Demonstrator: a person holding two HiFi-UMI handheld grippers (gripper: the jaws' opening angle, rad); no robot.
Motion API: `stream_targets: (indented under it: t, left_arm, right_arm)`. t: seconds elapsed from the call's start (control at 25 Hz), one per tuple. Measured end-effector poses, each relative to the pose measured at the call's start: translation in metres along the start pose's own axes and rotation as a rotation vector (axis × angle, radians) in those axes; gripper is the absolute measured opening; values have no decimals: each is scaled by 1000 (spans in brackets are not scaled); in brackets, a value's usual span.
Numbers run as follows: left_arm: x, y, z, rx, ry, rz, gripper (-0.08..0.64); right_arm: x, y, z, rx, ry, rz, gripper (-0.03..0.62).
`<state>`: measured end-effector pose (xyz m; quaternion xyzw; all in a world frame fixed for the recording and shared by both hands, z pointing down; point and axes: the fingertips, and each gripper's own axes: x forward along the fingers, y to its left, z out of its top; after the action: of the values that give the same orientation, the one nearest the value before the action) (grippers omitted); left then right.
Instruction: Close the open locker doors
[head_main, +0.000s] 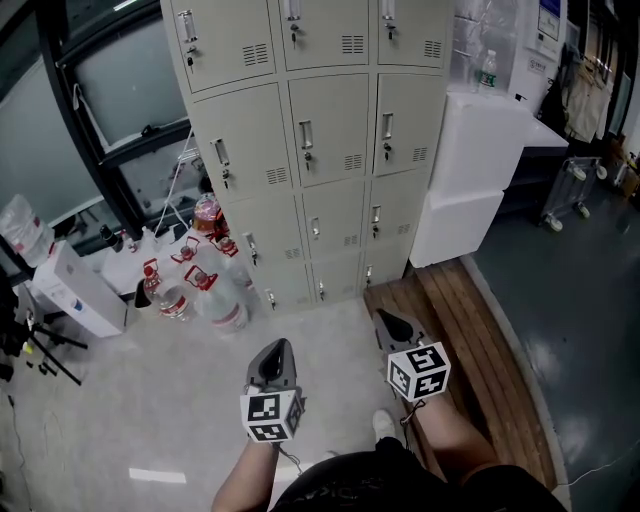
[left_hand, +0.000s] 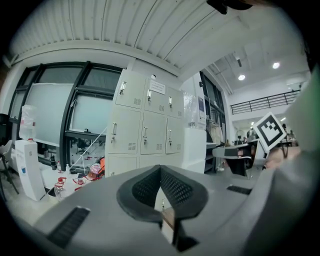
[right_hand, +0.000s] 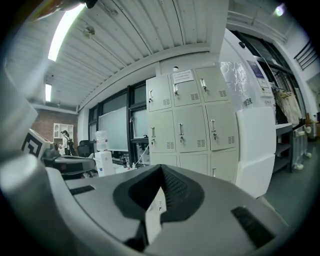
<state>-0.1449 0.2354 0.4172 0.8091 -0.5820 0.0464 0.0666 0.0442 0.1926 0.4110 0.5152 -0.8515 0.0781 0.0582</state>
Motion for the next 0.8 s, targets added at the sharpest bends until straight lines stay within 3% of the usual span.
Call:
stream_targets:
  t: [0.8]
  left_arm:
    - [-33,11,-5,6,-4,-27,3]
  right_arm:
    - [-19,35,-6,-19,-3,-16,0]
